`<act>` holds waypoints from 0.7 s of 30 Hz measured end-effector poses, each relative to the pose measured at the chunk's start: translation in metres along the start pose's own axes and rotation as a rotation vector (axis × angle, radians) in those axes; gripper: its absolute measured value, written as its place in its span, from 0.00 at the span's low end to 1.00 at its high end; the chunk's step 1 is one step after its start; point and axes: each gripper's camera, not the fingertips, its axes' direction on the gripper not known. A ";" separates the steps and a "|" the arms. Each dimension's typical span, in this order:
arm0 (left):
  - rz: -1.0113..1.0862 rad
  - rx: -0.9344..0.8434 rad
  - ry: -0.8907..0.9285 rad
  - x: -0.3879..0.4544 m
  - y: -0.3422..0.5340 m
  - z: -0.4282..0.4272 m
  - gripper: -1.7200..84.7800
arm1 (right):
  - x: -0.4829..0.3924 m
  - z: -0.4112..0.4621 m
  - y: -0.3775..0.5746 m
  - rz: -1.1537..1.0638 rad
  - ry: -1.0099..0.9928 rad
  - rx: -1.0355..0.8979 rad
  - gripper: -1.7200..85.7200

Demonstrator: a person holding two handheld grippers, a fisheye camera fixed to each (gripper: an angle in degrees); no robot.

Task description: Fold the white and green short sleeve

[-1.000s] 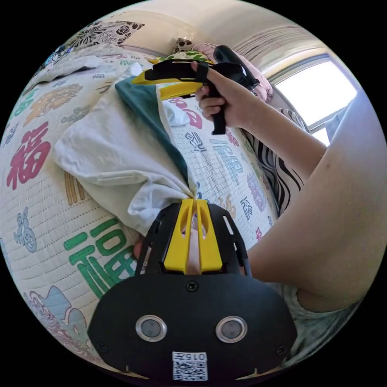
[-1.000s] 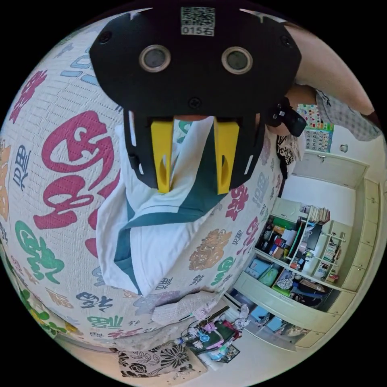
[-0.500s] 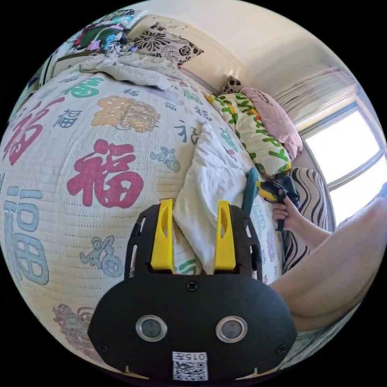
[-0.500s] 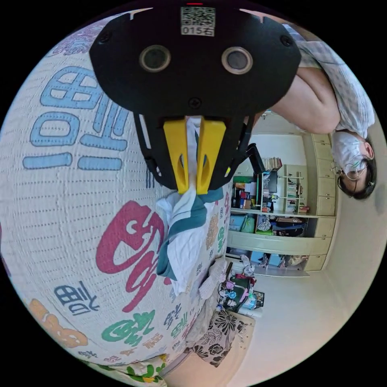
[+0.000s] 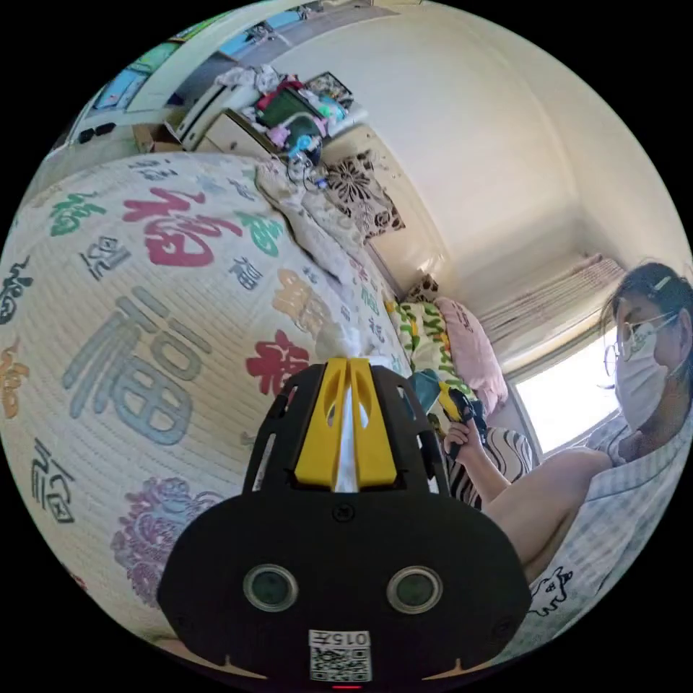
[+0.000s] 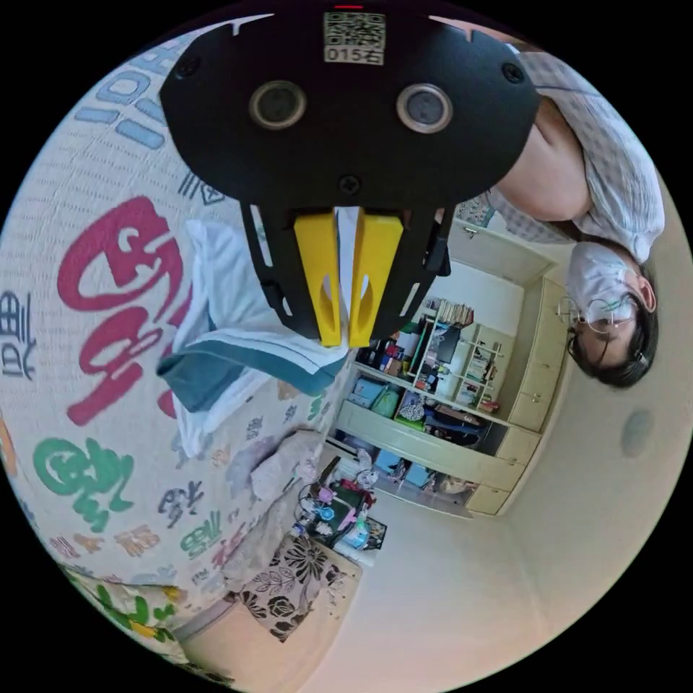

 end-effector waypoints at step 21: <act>0.767 -0.536 0.020 0.135 -0.021 0.190 0.14 | 0.036 -0.043 0.126 0.453 0.295 0.047 0.17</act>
